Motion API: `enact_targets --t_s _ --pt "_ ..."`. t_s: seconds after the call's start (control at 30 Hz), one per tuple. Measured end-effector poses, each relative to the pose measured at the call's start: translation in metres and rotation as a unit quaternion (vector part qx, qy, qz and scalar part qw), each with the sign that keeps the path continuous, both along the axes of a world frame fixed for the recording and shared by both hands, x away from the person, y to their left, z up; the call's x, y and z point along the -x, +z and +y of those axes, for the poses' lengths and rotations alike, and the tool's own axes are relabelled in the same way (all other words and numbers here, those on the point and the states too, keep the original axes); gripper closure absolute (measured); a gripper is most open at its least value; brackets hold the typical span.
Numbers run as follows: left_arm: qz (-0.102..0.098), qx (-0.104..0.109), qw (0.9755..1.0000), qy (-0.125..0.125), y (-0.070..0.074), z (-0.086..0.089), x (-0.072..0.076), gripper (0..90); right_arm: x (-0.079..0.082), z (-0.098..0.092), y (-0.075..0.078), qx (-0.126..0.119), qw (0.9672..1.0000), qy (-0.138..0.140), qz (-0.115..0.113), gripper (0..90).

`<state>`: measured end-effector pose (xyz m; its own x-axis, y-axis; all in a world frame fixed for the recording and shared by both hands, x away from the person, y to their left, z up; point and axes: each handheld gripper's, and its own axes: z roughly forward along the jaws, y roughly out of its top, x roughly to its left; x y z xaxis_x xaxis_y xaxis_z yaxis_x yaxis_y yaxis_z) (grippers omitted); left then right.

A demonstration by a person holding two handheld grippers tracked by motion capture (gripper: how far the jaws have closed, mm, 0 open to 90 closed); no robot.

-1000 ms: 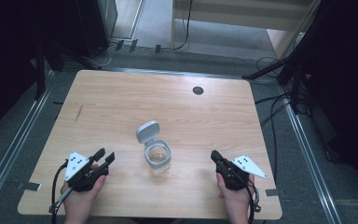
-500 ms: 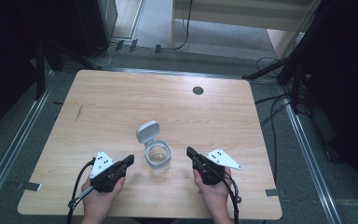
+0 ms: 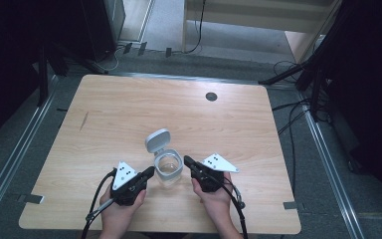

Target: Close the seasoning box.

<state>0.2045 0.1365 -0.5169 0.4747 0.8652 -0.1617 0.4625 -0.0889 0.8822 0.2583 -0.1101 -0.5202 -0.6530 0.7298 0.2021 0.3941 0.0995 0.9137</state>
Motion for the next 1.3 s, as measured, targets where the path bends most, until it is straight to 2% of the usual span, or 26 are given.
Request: enact_targets --t_s 0.23,0.43,0.53,0.6,0.63,0.67,0.73,0.8,0.83,0.87,0.9,0.93,1.0,1.03,1.07,1.17,1.2,1.23,1.3 --pt "0.001 0.005 0.9999 0.009 0.0 0.0 -0.007 90.0 0.014 0.002 0.001 0.002 1.0 -0.007 0.004 90.0" --pt "0.002 0.01 0.9999 0.012 0.0 0.004 -0.011 90.0 0.026 0.005 0.004 0.008 1.0 -0.001 0.0 90.0" --pt "0.005 0.015 0.9998 0.008 -0.001 0.006 -0.012 90.0 0.026 0.005 0.004 0.017 0.9998 -0.003 -0.003 90.0" --pt "0.001 0.013 0.9999 0.006 -0.004 0.018 -0.012 90.0 0.02 0.003 0.004 0.011 0.9999 -0.01 0.001 90.0" --pt "-0.008 0.021 0.9997 0.004 -0.006 0.025 -0.011 84.4 0.016 0.002 0.005 0.008 0.9999 -0.014 0.006 90.0" --pt "-0.017 0.03 0.9994 0.0 -0.009 0.035 -0.009 75.1 0.011 0.001 0.007 0.007 0.9998 -0.017 0.005 90.0" --pt "-0.023 0.068 0.9974 0.0 -0.013 0.058 -0.007 58.5 0.002 0.0 0.011 0.008 0.9998 -0.017 0.003 90.0" --pt "-0.011 0.103 0.9946 -0.002 -0.016 0.083 -0.005 51.2 -0.009 0.0 0.016 0.011 0.9998 -0.019 0.001 90.0" --pt "-0.005 0.109 0.994 0.004 -0.017 0.093 -0.005 46.0 -0.014 0.001 0.018 0.008 0.9998 -0.02 0.001 90.0" --pt "-0.004 0.099 0.9949 0.014 -0.018 0.102 -0.004 38.1 -0.019 0.002 0.02 0.009 0.9997 -0.021 0.001 90.0" --pt "-0.004 0.099 0.9949 0.014 -0.018 0.102 -0.004 32.4 -0.023 0.003 0.022 0.009 0.9997 -0.021 0.0 90.0" --pt "-0.003 0.073 0.9967 0.035 -0.021 0.119 0.0 28.3 -0.027 0.004 0.025 0.01 0.9997 -0.021 0.001 90.0" --pt "0.008 0.055 0.9971 0.052 -0.025 0.135 0.004 19.1 -0.035 0.007 0.028 0.013 0.9997 -0.018 -0.002 90.0" --pt "0.008 0.055 0.9971 0.052 -0.025 0.135 0.004 15.8 -0.038 0.008 0.03 0.015 0.9997 -0.018 -0.003 90.0" --pt "0.017 0.04 0.9966 0.07 -0.027 0.149 0.009 14.8 -0.041 0.009 0.032 0.017 0.9997 -0.018 -0.006 90.0" --pt "0.012 0.02 0.9964 0.082 -0.026 0.164 0.015 10.7 -0.05 0.009 0.036 0.013 0.9996 -0.024 -0.008 90.0" --pt "0.012 0.02 0.9964 0.082 -0.026 0.164 0.015 9.7 -0.05 0.009 0.036 0.013 0.9996 -0.024 -0.008 90.0" --pt "0.008 0.005 0.9964 0.084 -0.028 0.17 0.018 9.5 -0.056 0.008 0.04 0.002 0.9997 -0.023 -0.002 90.0" --pt "0.011 0.01 0.996 0.088 -0.029 0.173 0.018 9.5 -0.063 0.009 0.046 -0.001 0.9998 -0.019 -0.003 90.0"
